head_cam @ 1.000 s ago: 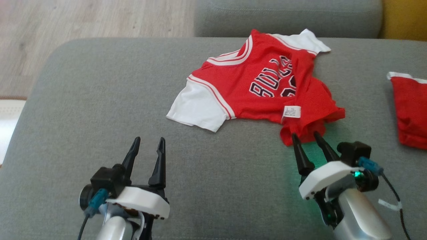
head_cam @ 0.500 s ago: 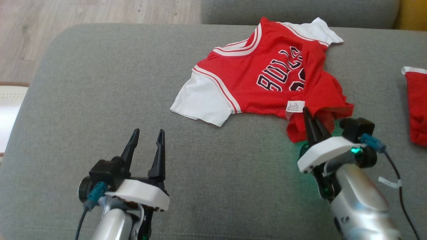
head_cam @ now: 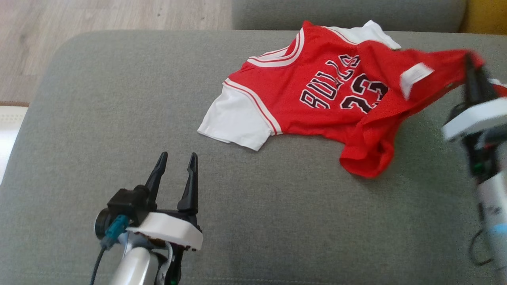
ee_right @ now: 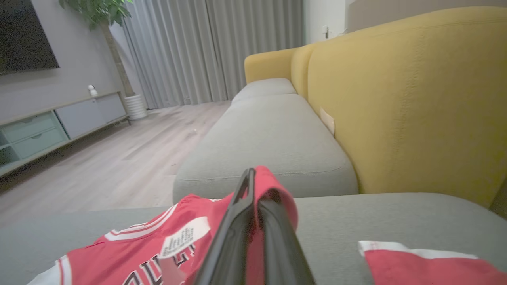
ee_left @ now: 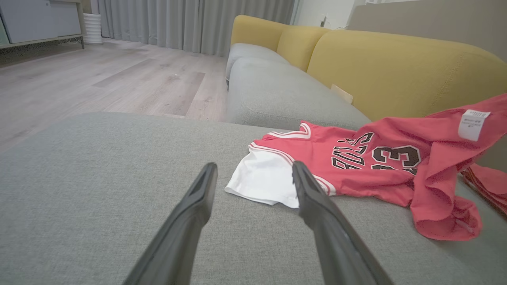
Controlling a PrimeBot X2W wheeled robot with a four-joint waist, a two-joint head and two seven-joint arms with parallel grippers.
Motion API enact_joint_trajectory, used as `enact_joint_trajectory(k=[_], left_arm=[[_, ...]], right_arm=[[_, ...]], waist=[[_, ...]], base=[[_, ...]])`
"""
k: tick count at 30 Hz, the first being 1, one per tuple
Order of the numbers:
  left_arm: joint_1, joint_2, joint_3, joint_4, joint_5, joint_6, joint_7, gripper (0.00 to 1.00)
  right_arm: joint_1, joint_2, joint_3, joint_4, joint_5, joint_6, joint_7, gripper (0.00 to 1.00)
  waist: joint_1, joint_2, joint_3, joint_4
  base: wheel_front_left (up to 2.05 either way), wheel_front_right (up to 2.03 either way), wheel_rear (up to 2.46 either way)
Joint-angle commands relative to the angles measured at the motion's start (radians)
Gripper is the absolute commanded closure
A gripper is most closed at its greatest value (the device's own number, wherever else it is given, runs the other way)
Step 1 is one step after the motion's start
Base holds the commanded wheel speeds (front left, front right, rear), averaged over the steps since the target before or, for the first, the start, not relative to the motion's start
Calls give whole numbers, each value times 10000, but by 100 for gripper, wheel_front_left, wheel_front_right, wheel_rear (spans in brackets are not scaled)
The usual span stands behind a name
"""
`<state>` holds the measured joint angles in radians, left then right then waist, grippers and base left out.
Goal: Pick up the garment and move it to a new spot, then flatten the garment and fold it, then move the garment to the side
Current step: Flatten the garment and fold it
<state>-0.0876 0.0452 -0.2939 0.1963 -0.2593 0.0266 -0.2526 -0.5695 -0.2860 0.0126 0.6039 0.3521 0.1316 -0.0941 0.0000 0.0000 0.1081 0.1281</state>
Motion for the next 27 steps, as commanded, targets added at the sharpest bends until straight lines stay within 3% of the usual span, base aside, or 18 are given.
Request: enact_joint_trajectory(k=[1, 11, 17, 18, 27], left_arm=[[-485, 51, 243, -363, -49, 21, -92, 0], [-721, 51, 155, -338, -117, -8, -92, 0], [-823, 51, 128, -343, -129, -17, -92, 0], [-833, 51, 133, -348, -129, -12, -92, 0], [-842, 51, 268, -328, -84, 34, -92, 0]], right_arm=[[-420, -219, 68, -322, 48, -9, 149, 100], [-1762, -2193, -327, 928, -780, -9, 1261, 100], [-2778, -2805, -842, 2366, -1692, -9, 1128, 100], [-2934, -2833, -985, 2583, -1907, -9, 1022, 0], [-3508, -2012, -985, 3771, -2725, -9, 725, 0]], waist=[[0, 0, 63, 74], [0, 0, 463, 637], [0, 0, 637, 842], [0, 0, 659, 844], [0, 0, 554, 504]], base=[[0, 0, 0], [0, 0, 0], [0, 0, 0], [0, 0, 0], [0, 0, 0]])
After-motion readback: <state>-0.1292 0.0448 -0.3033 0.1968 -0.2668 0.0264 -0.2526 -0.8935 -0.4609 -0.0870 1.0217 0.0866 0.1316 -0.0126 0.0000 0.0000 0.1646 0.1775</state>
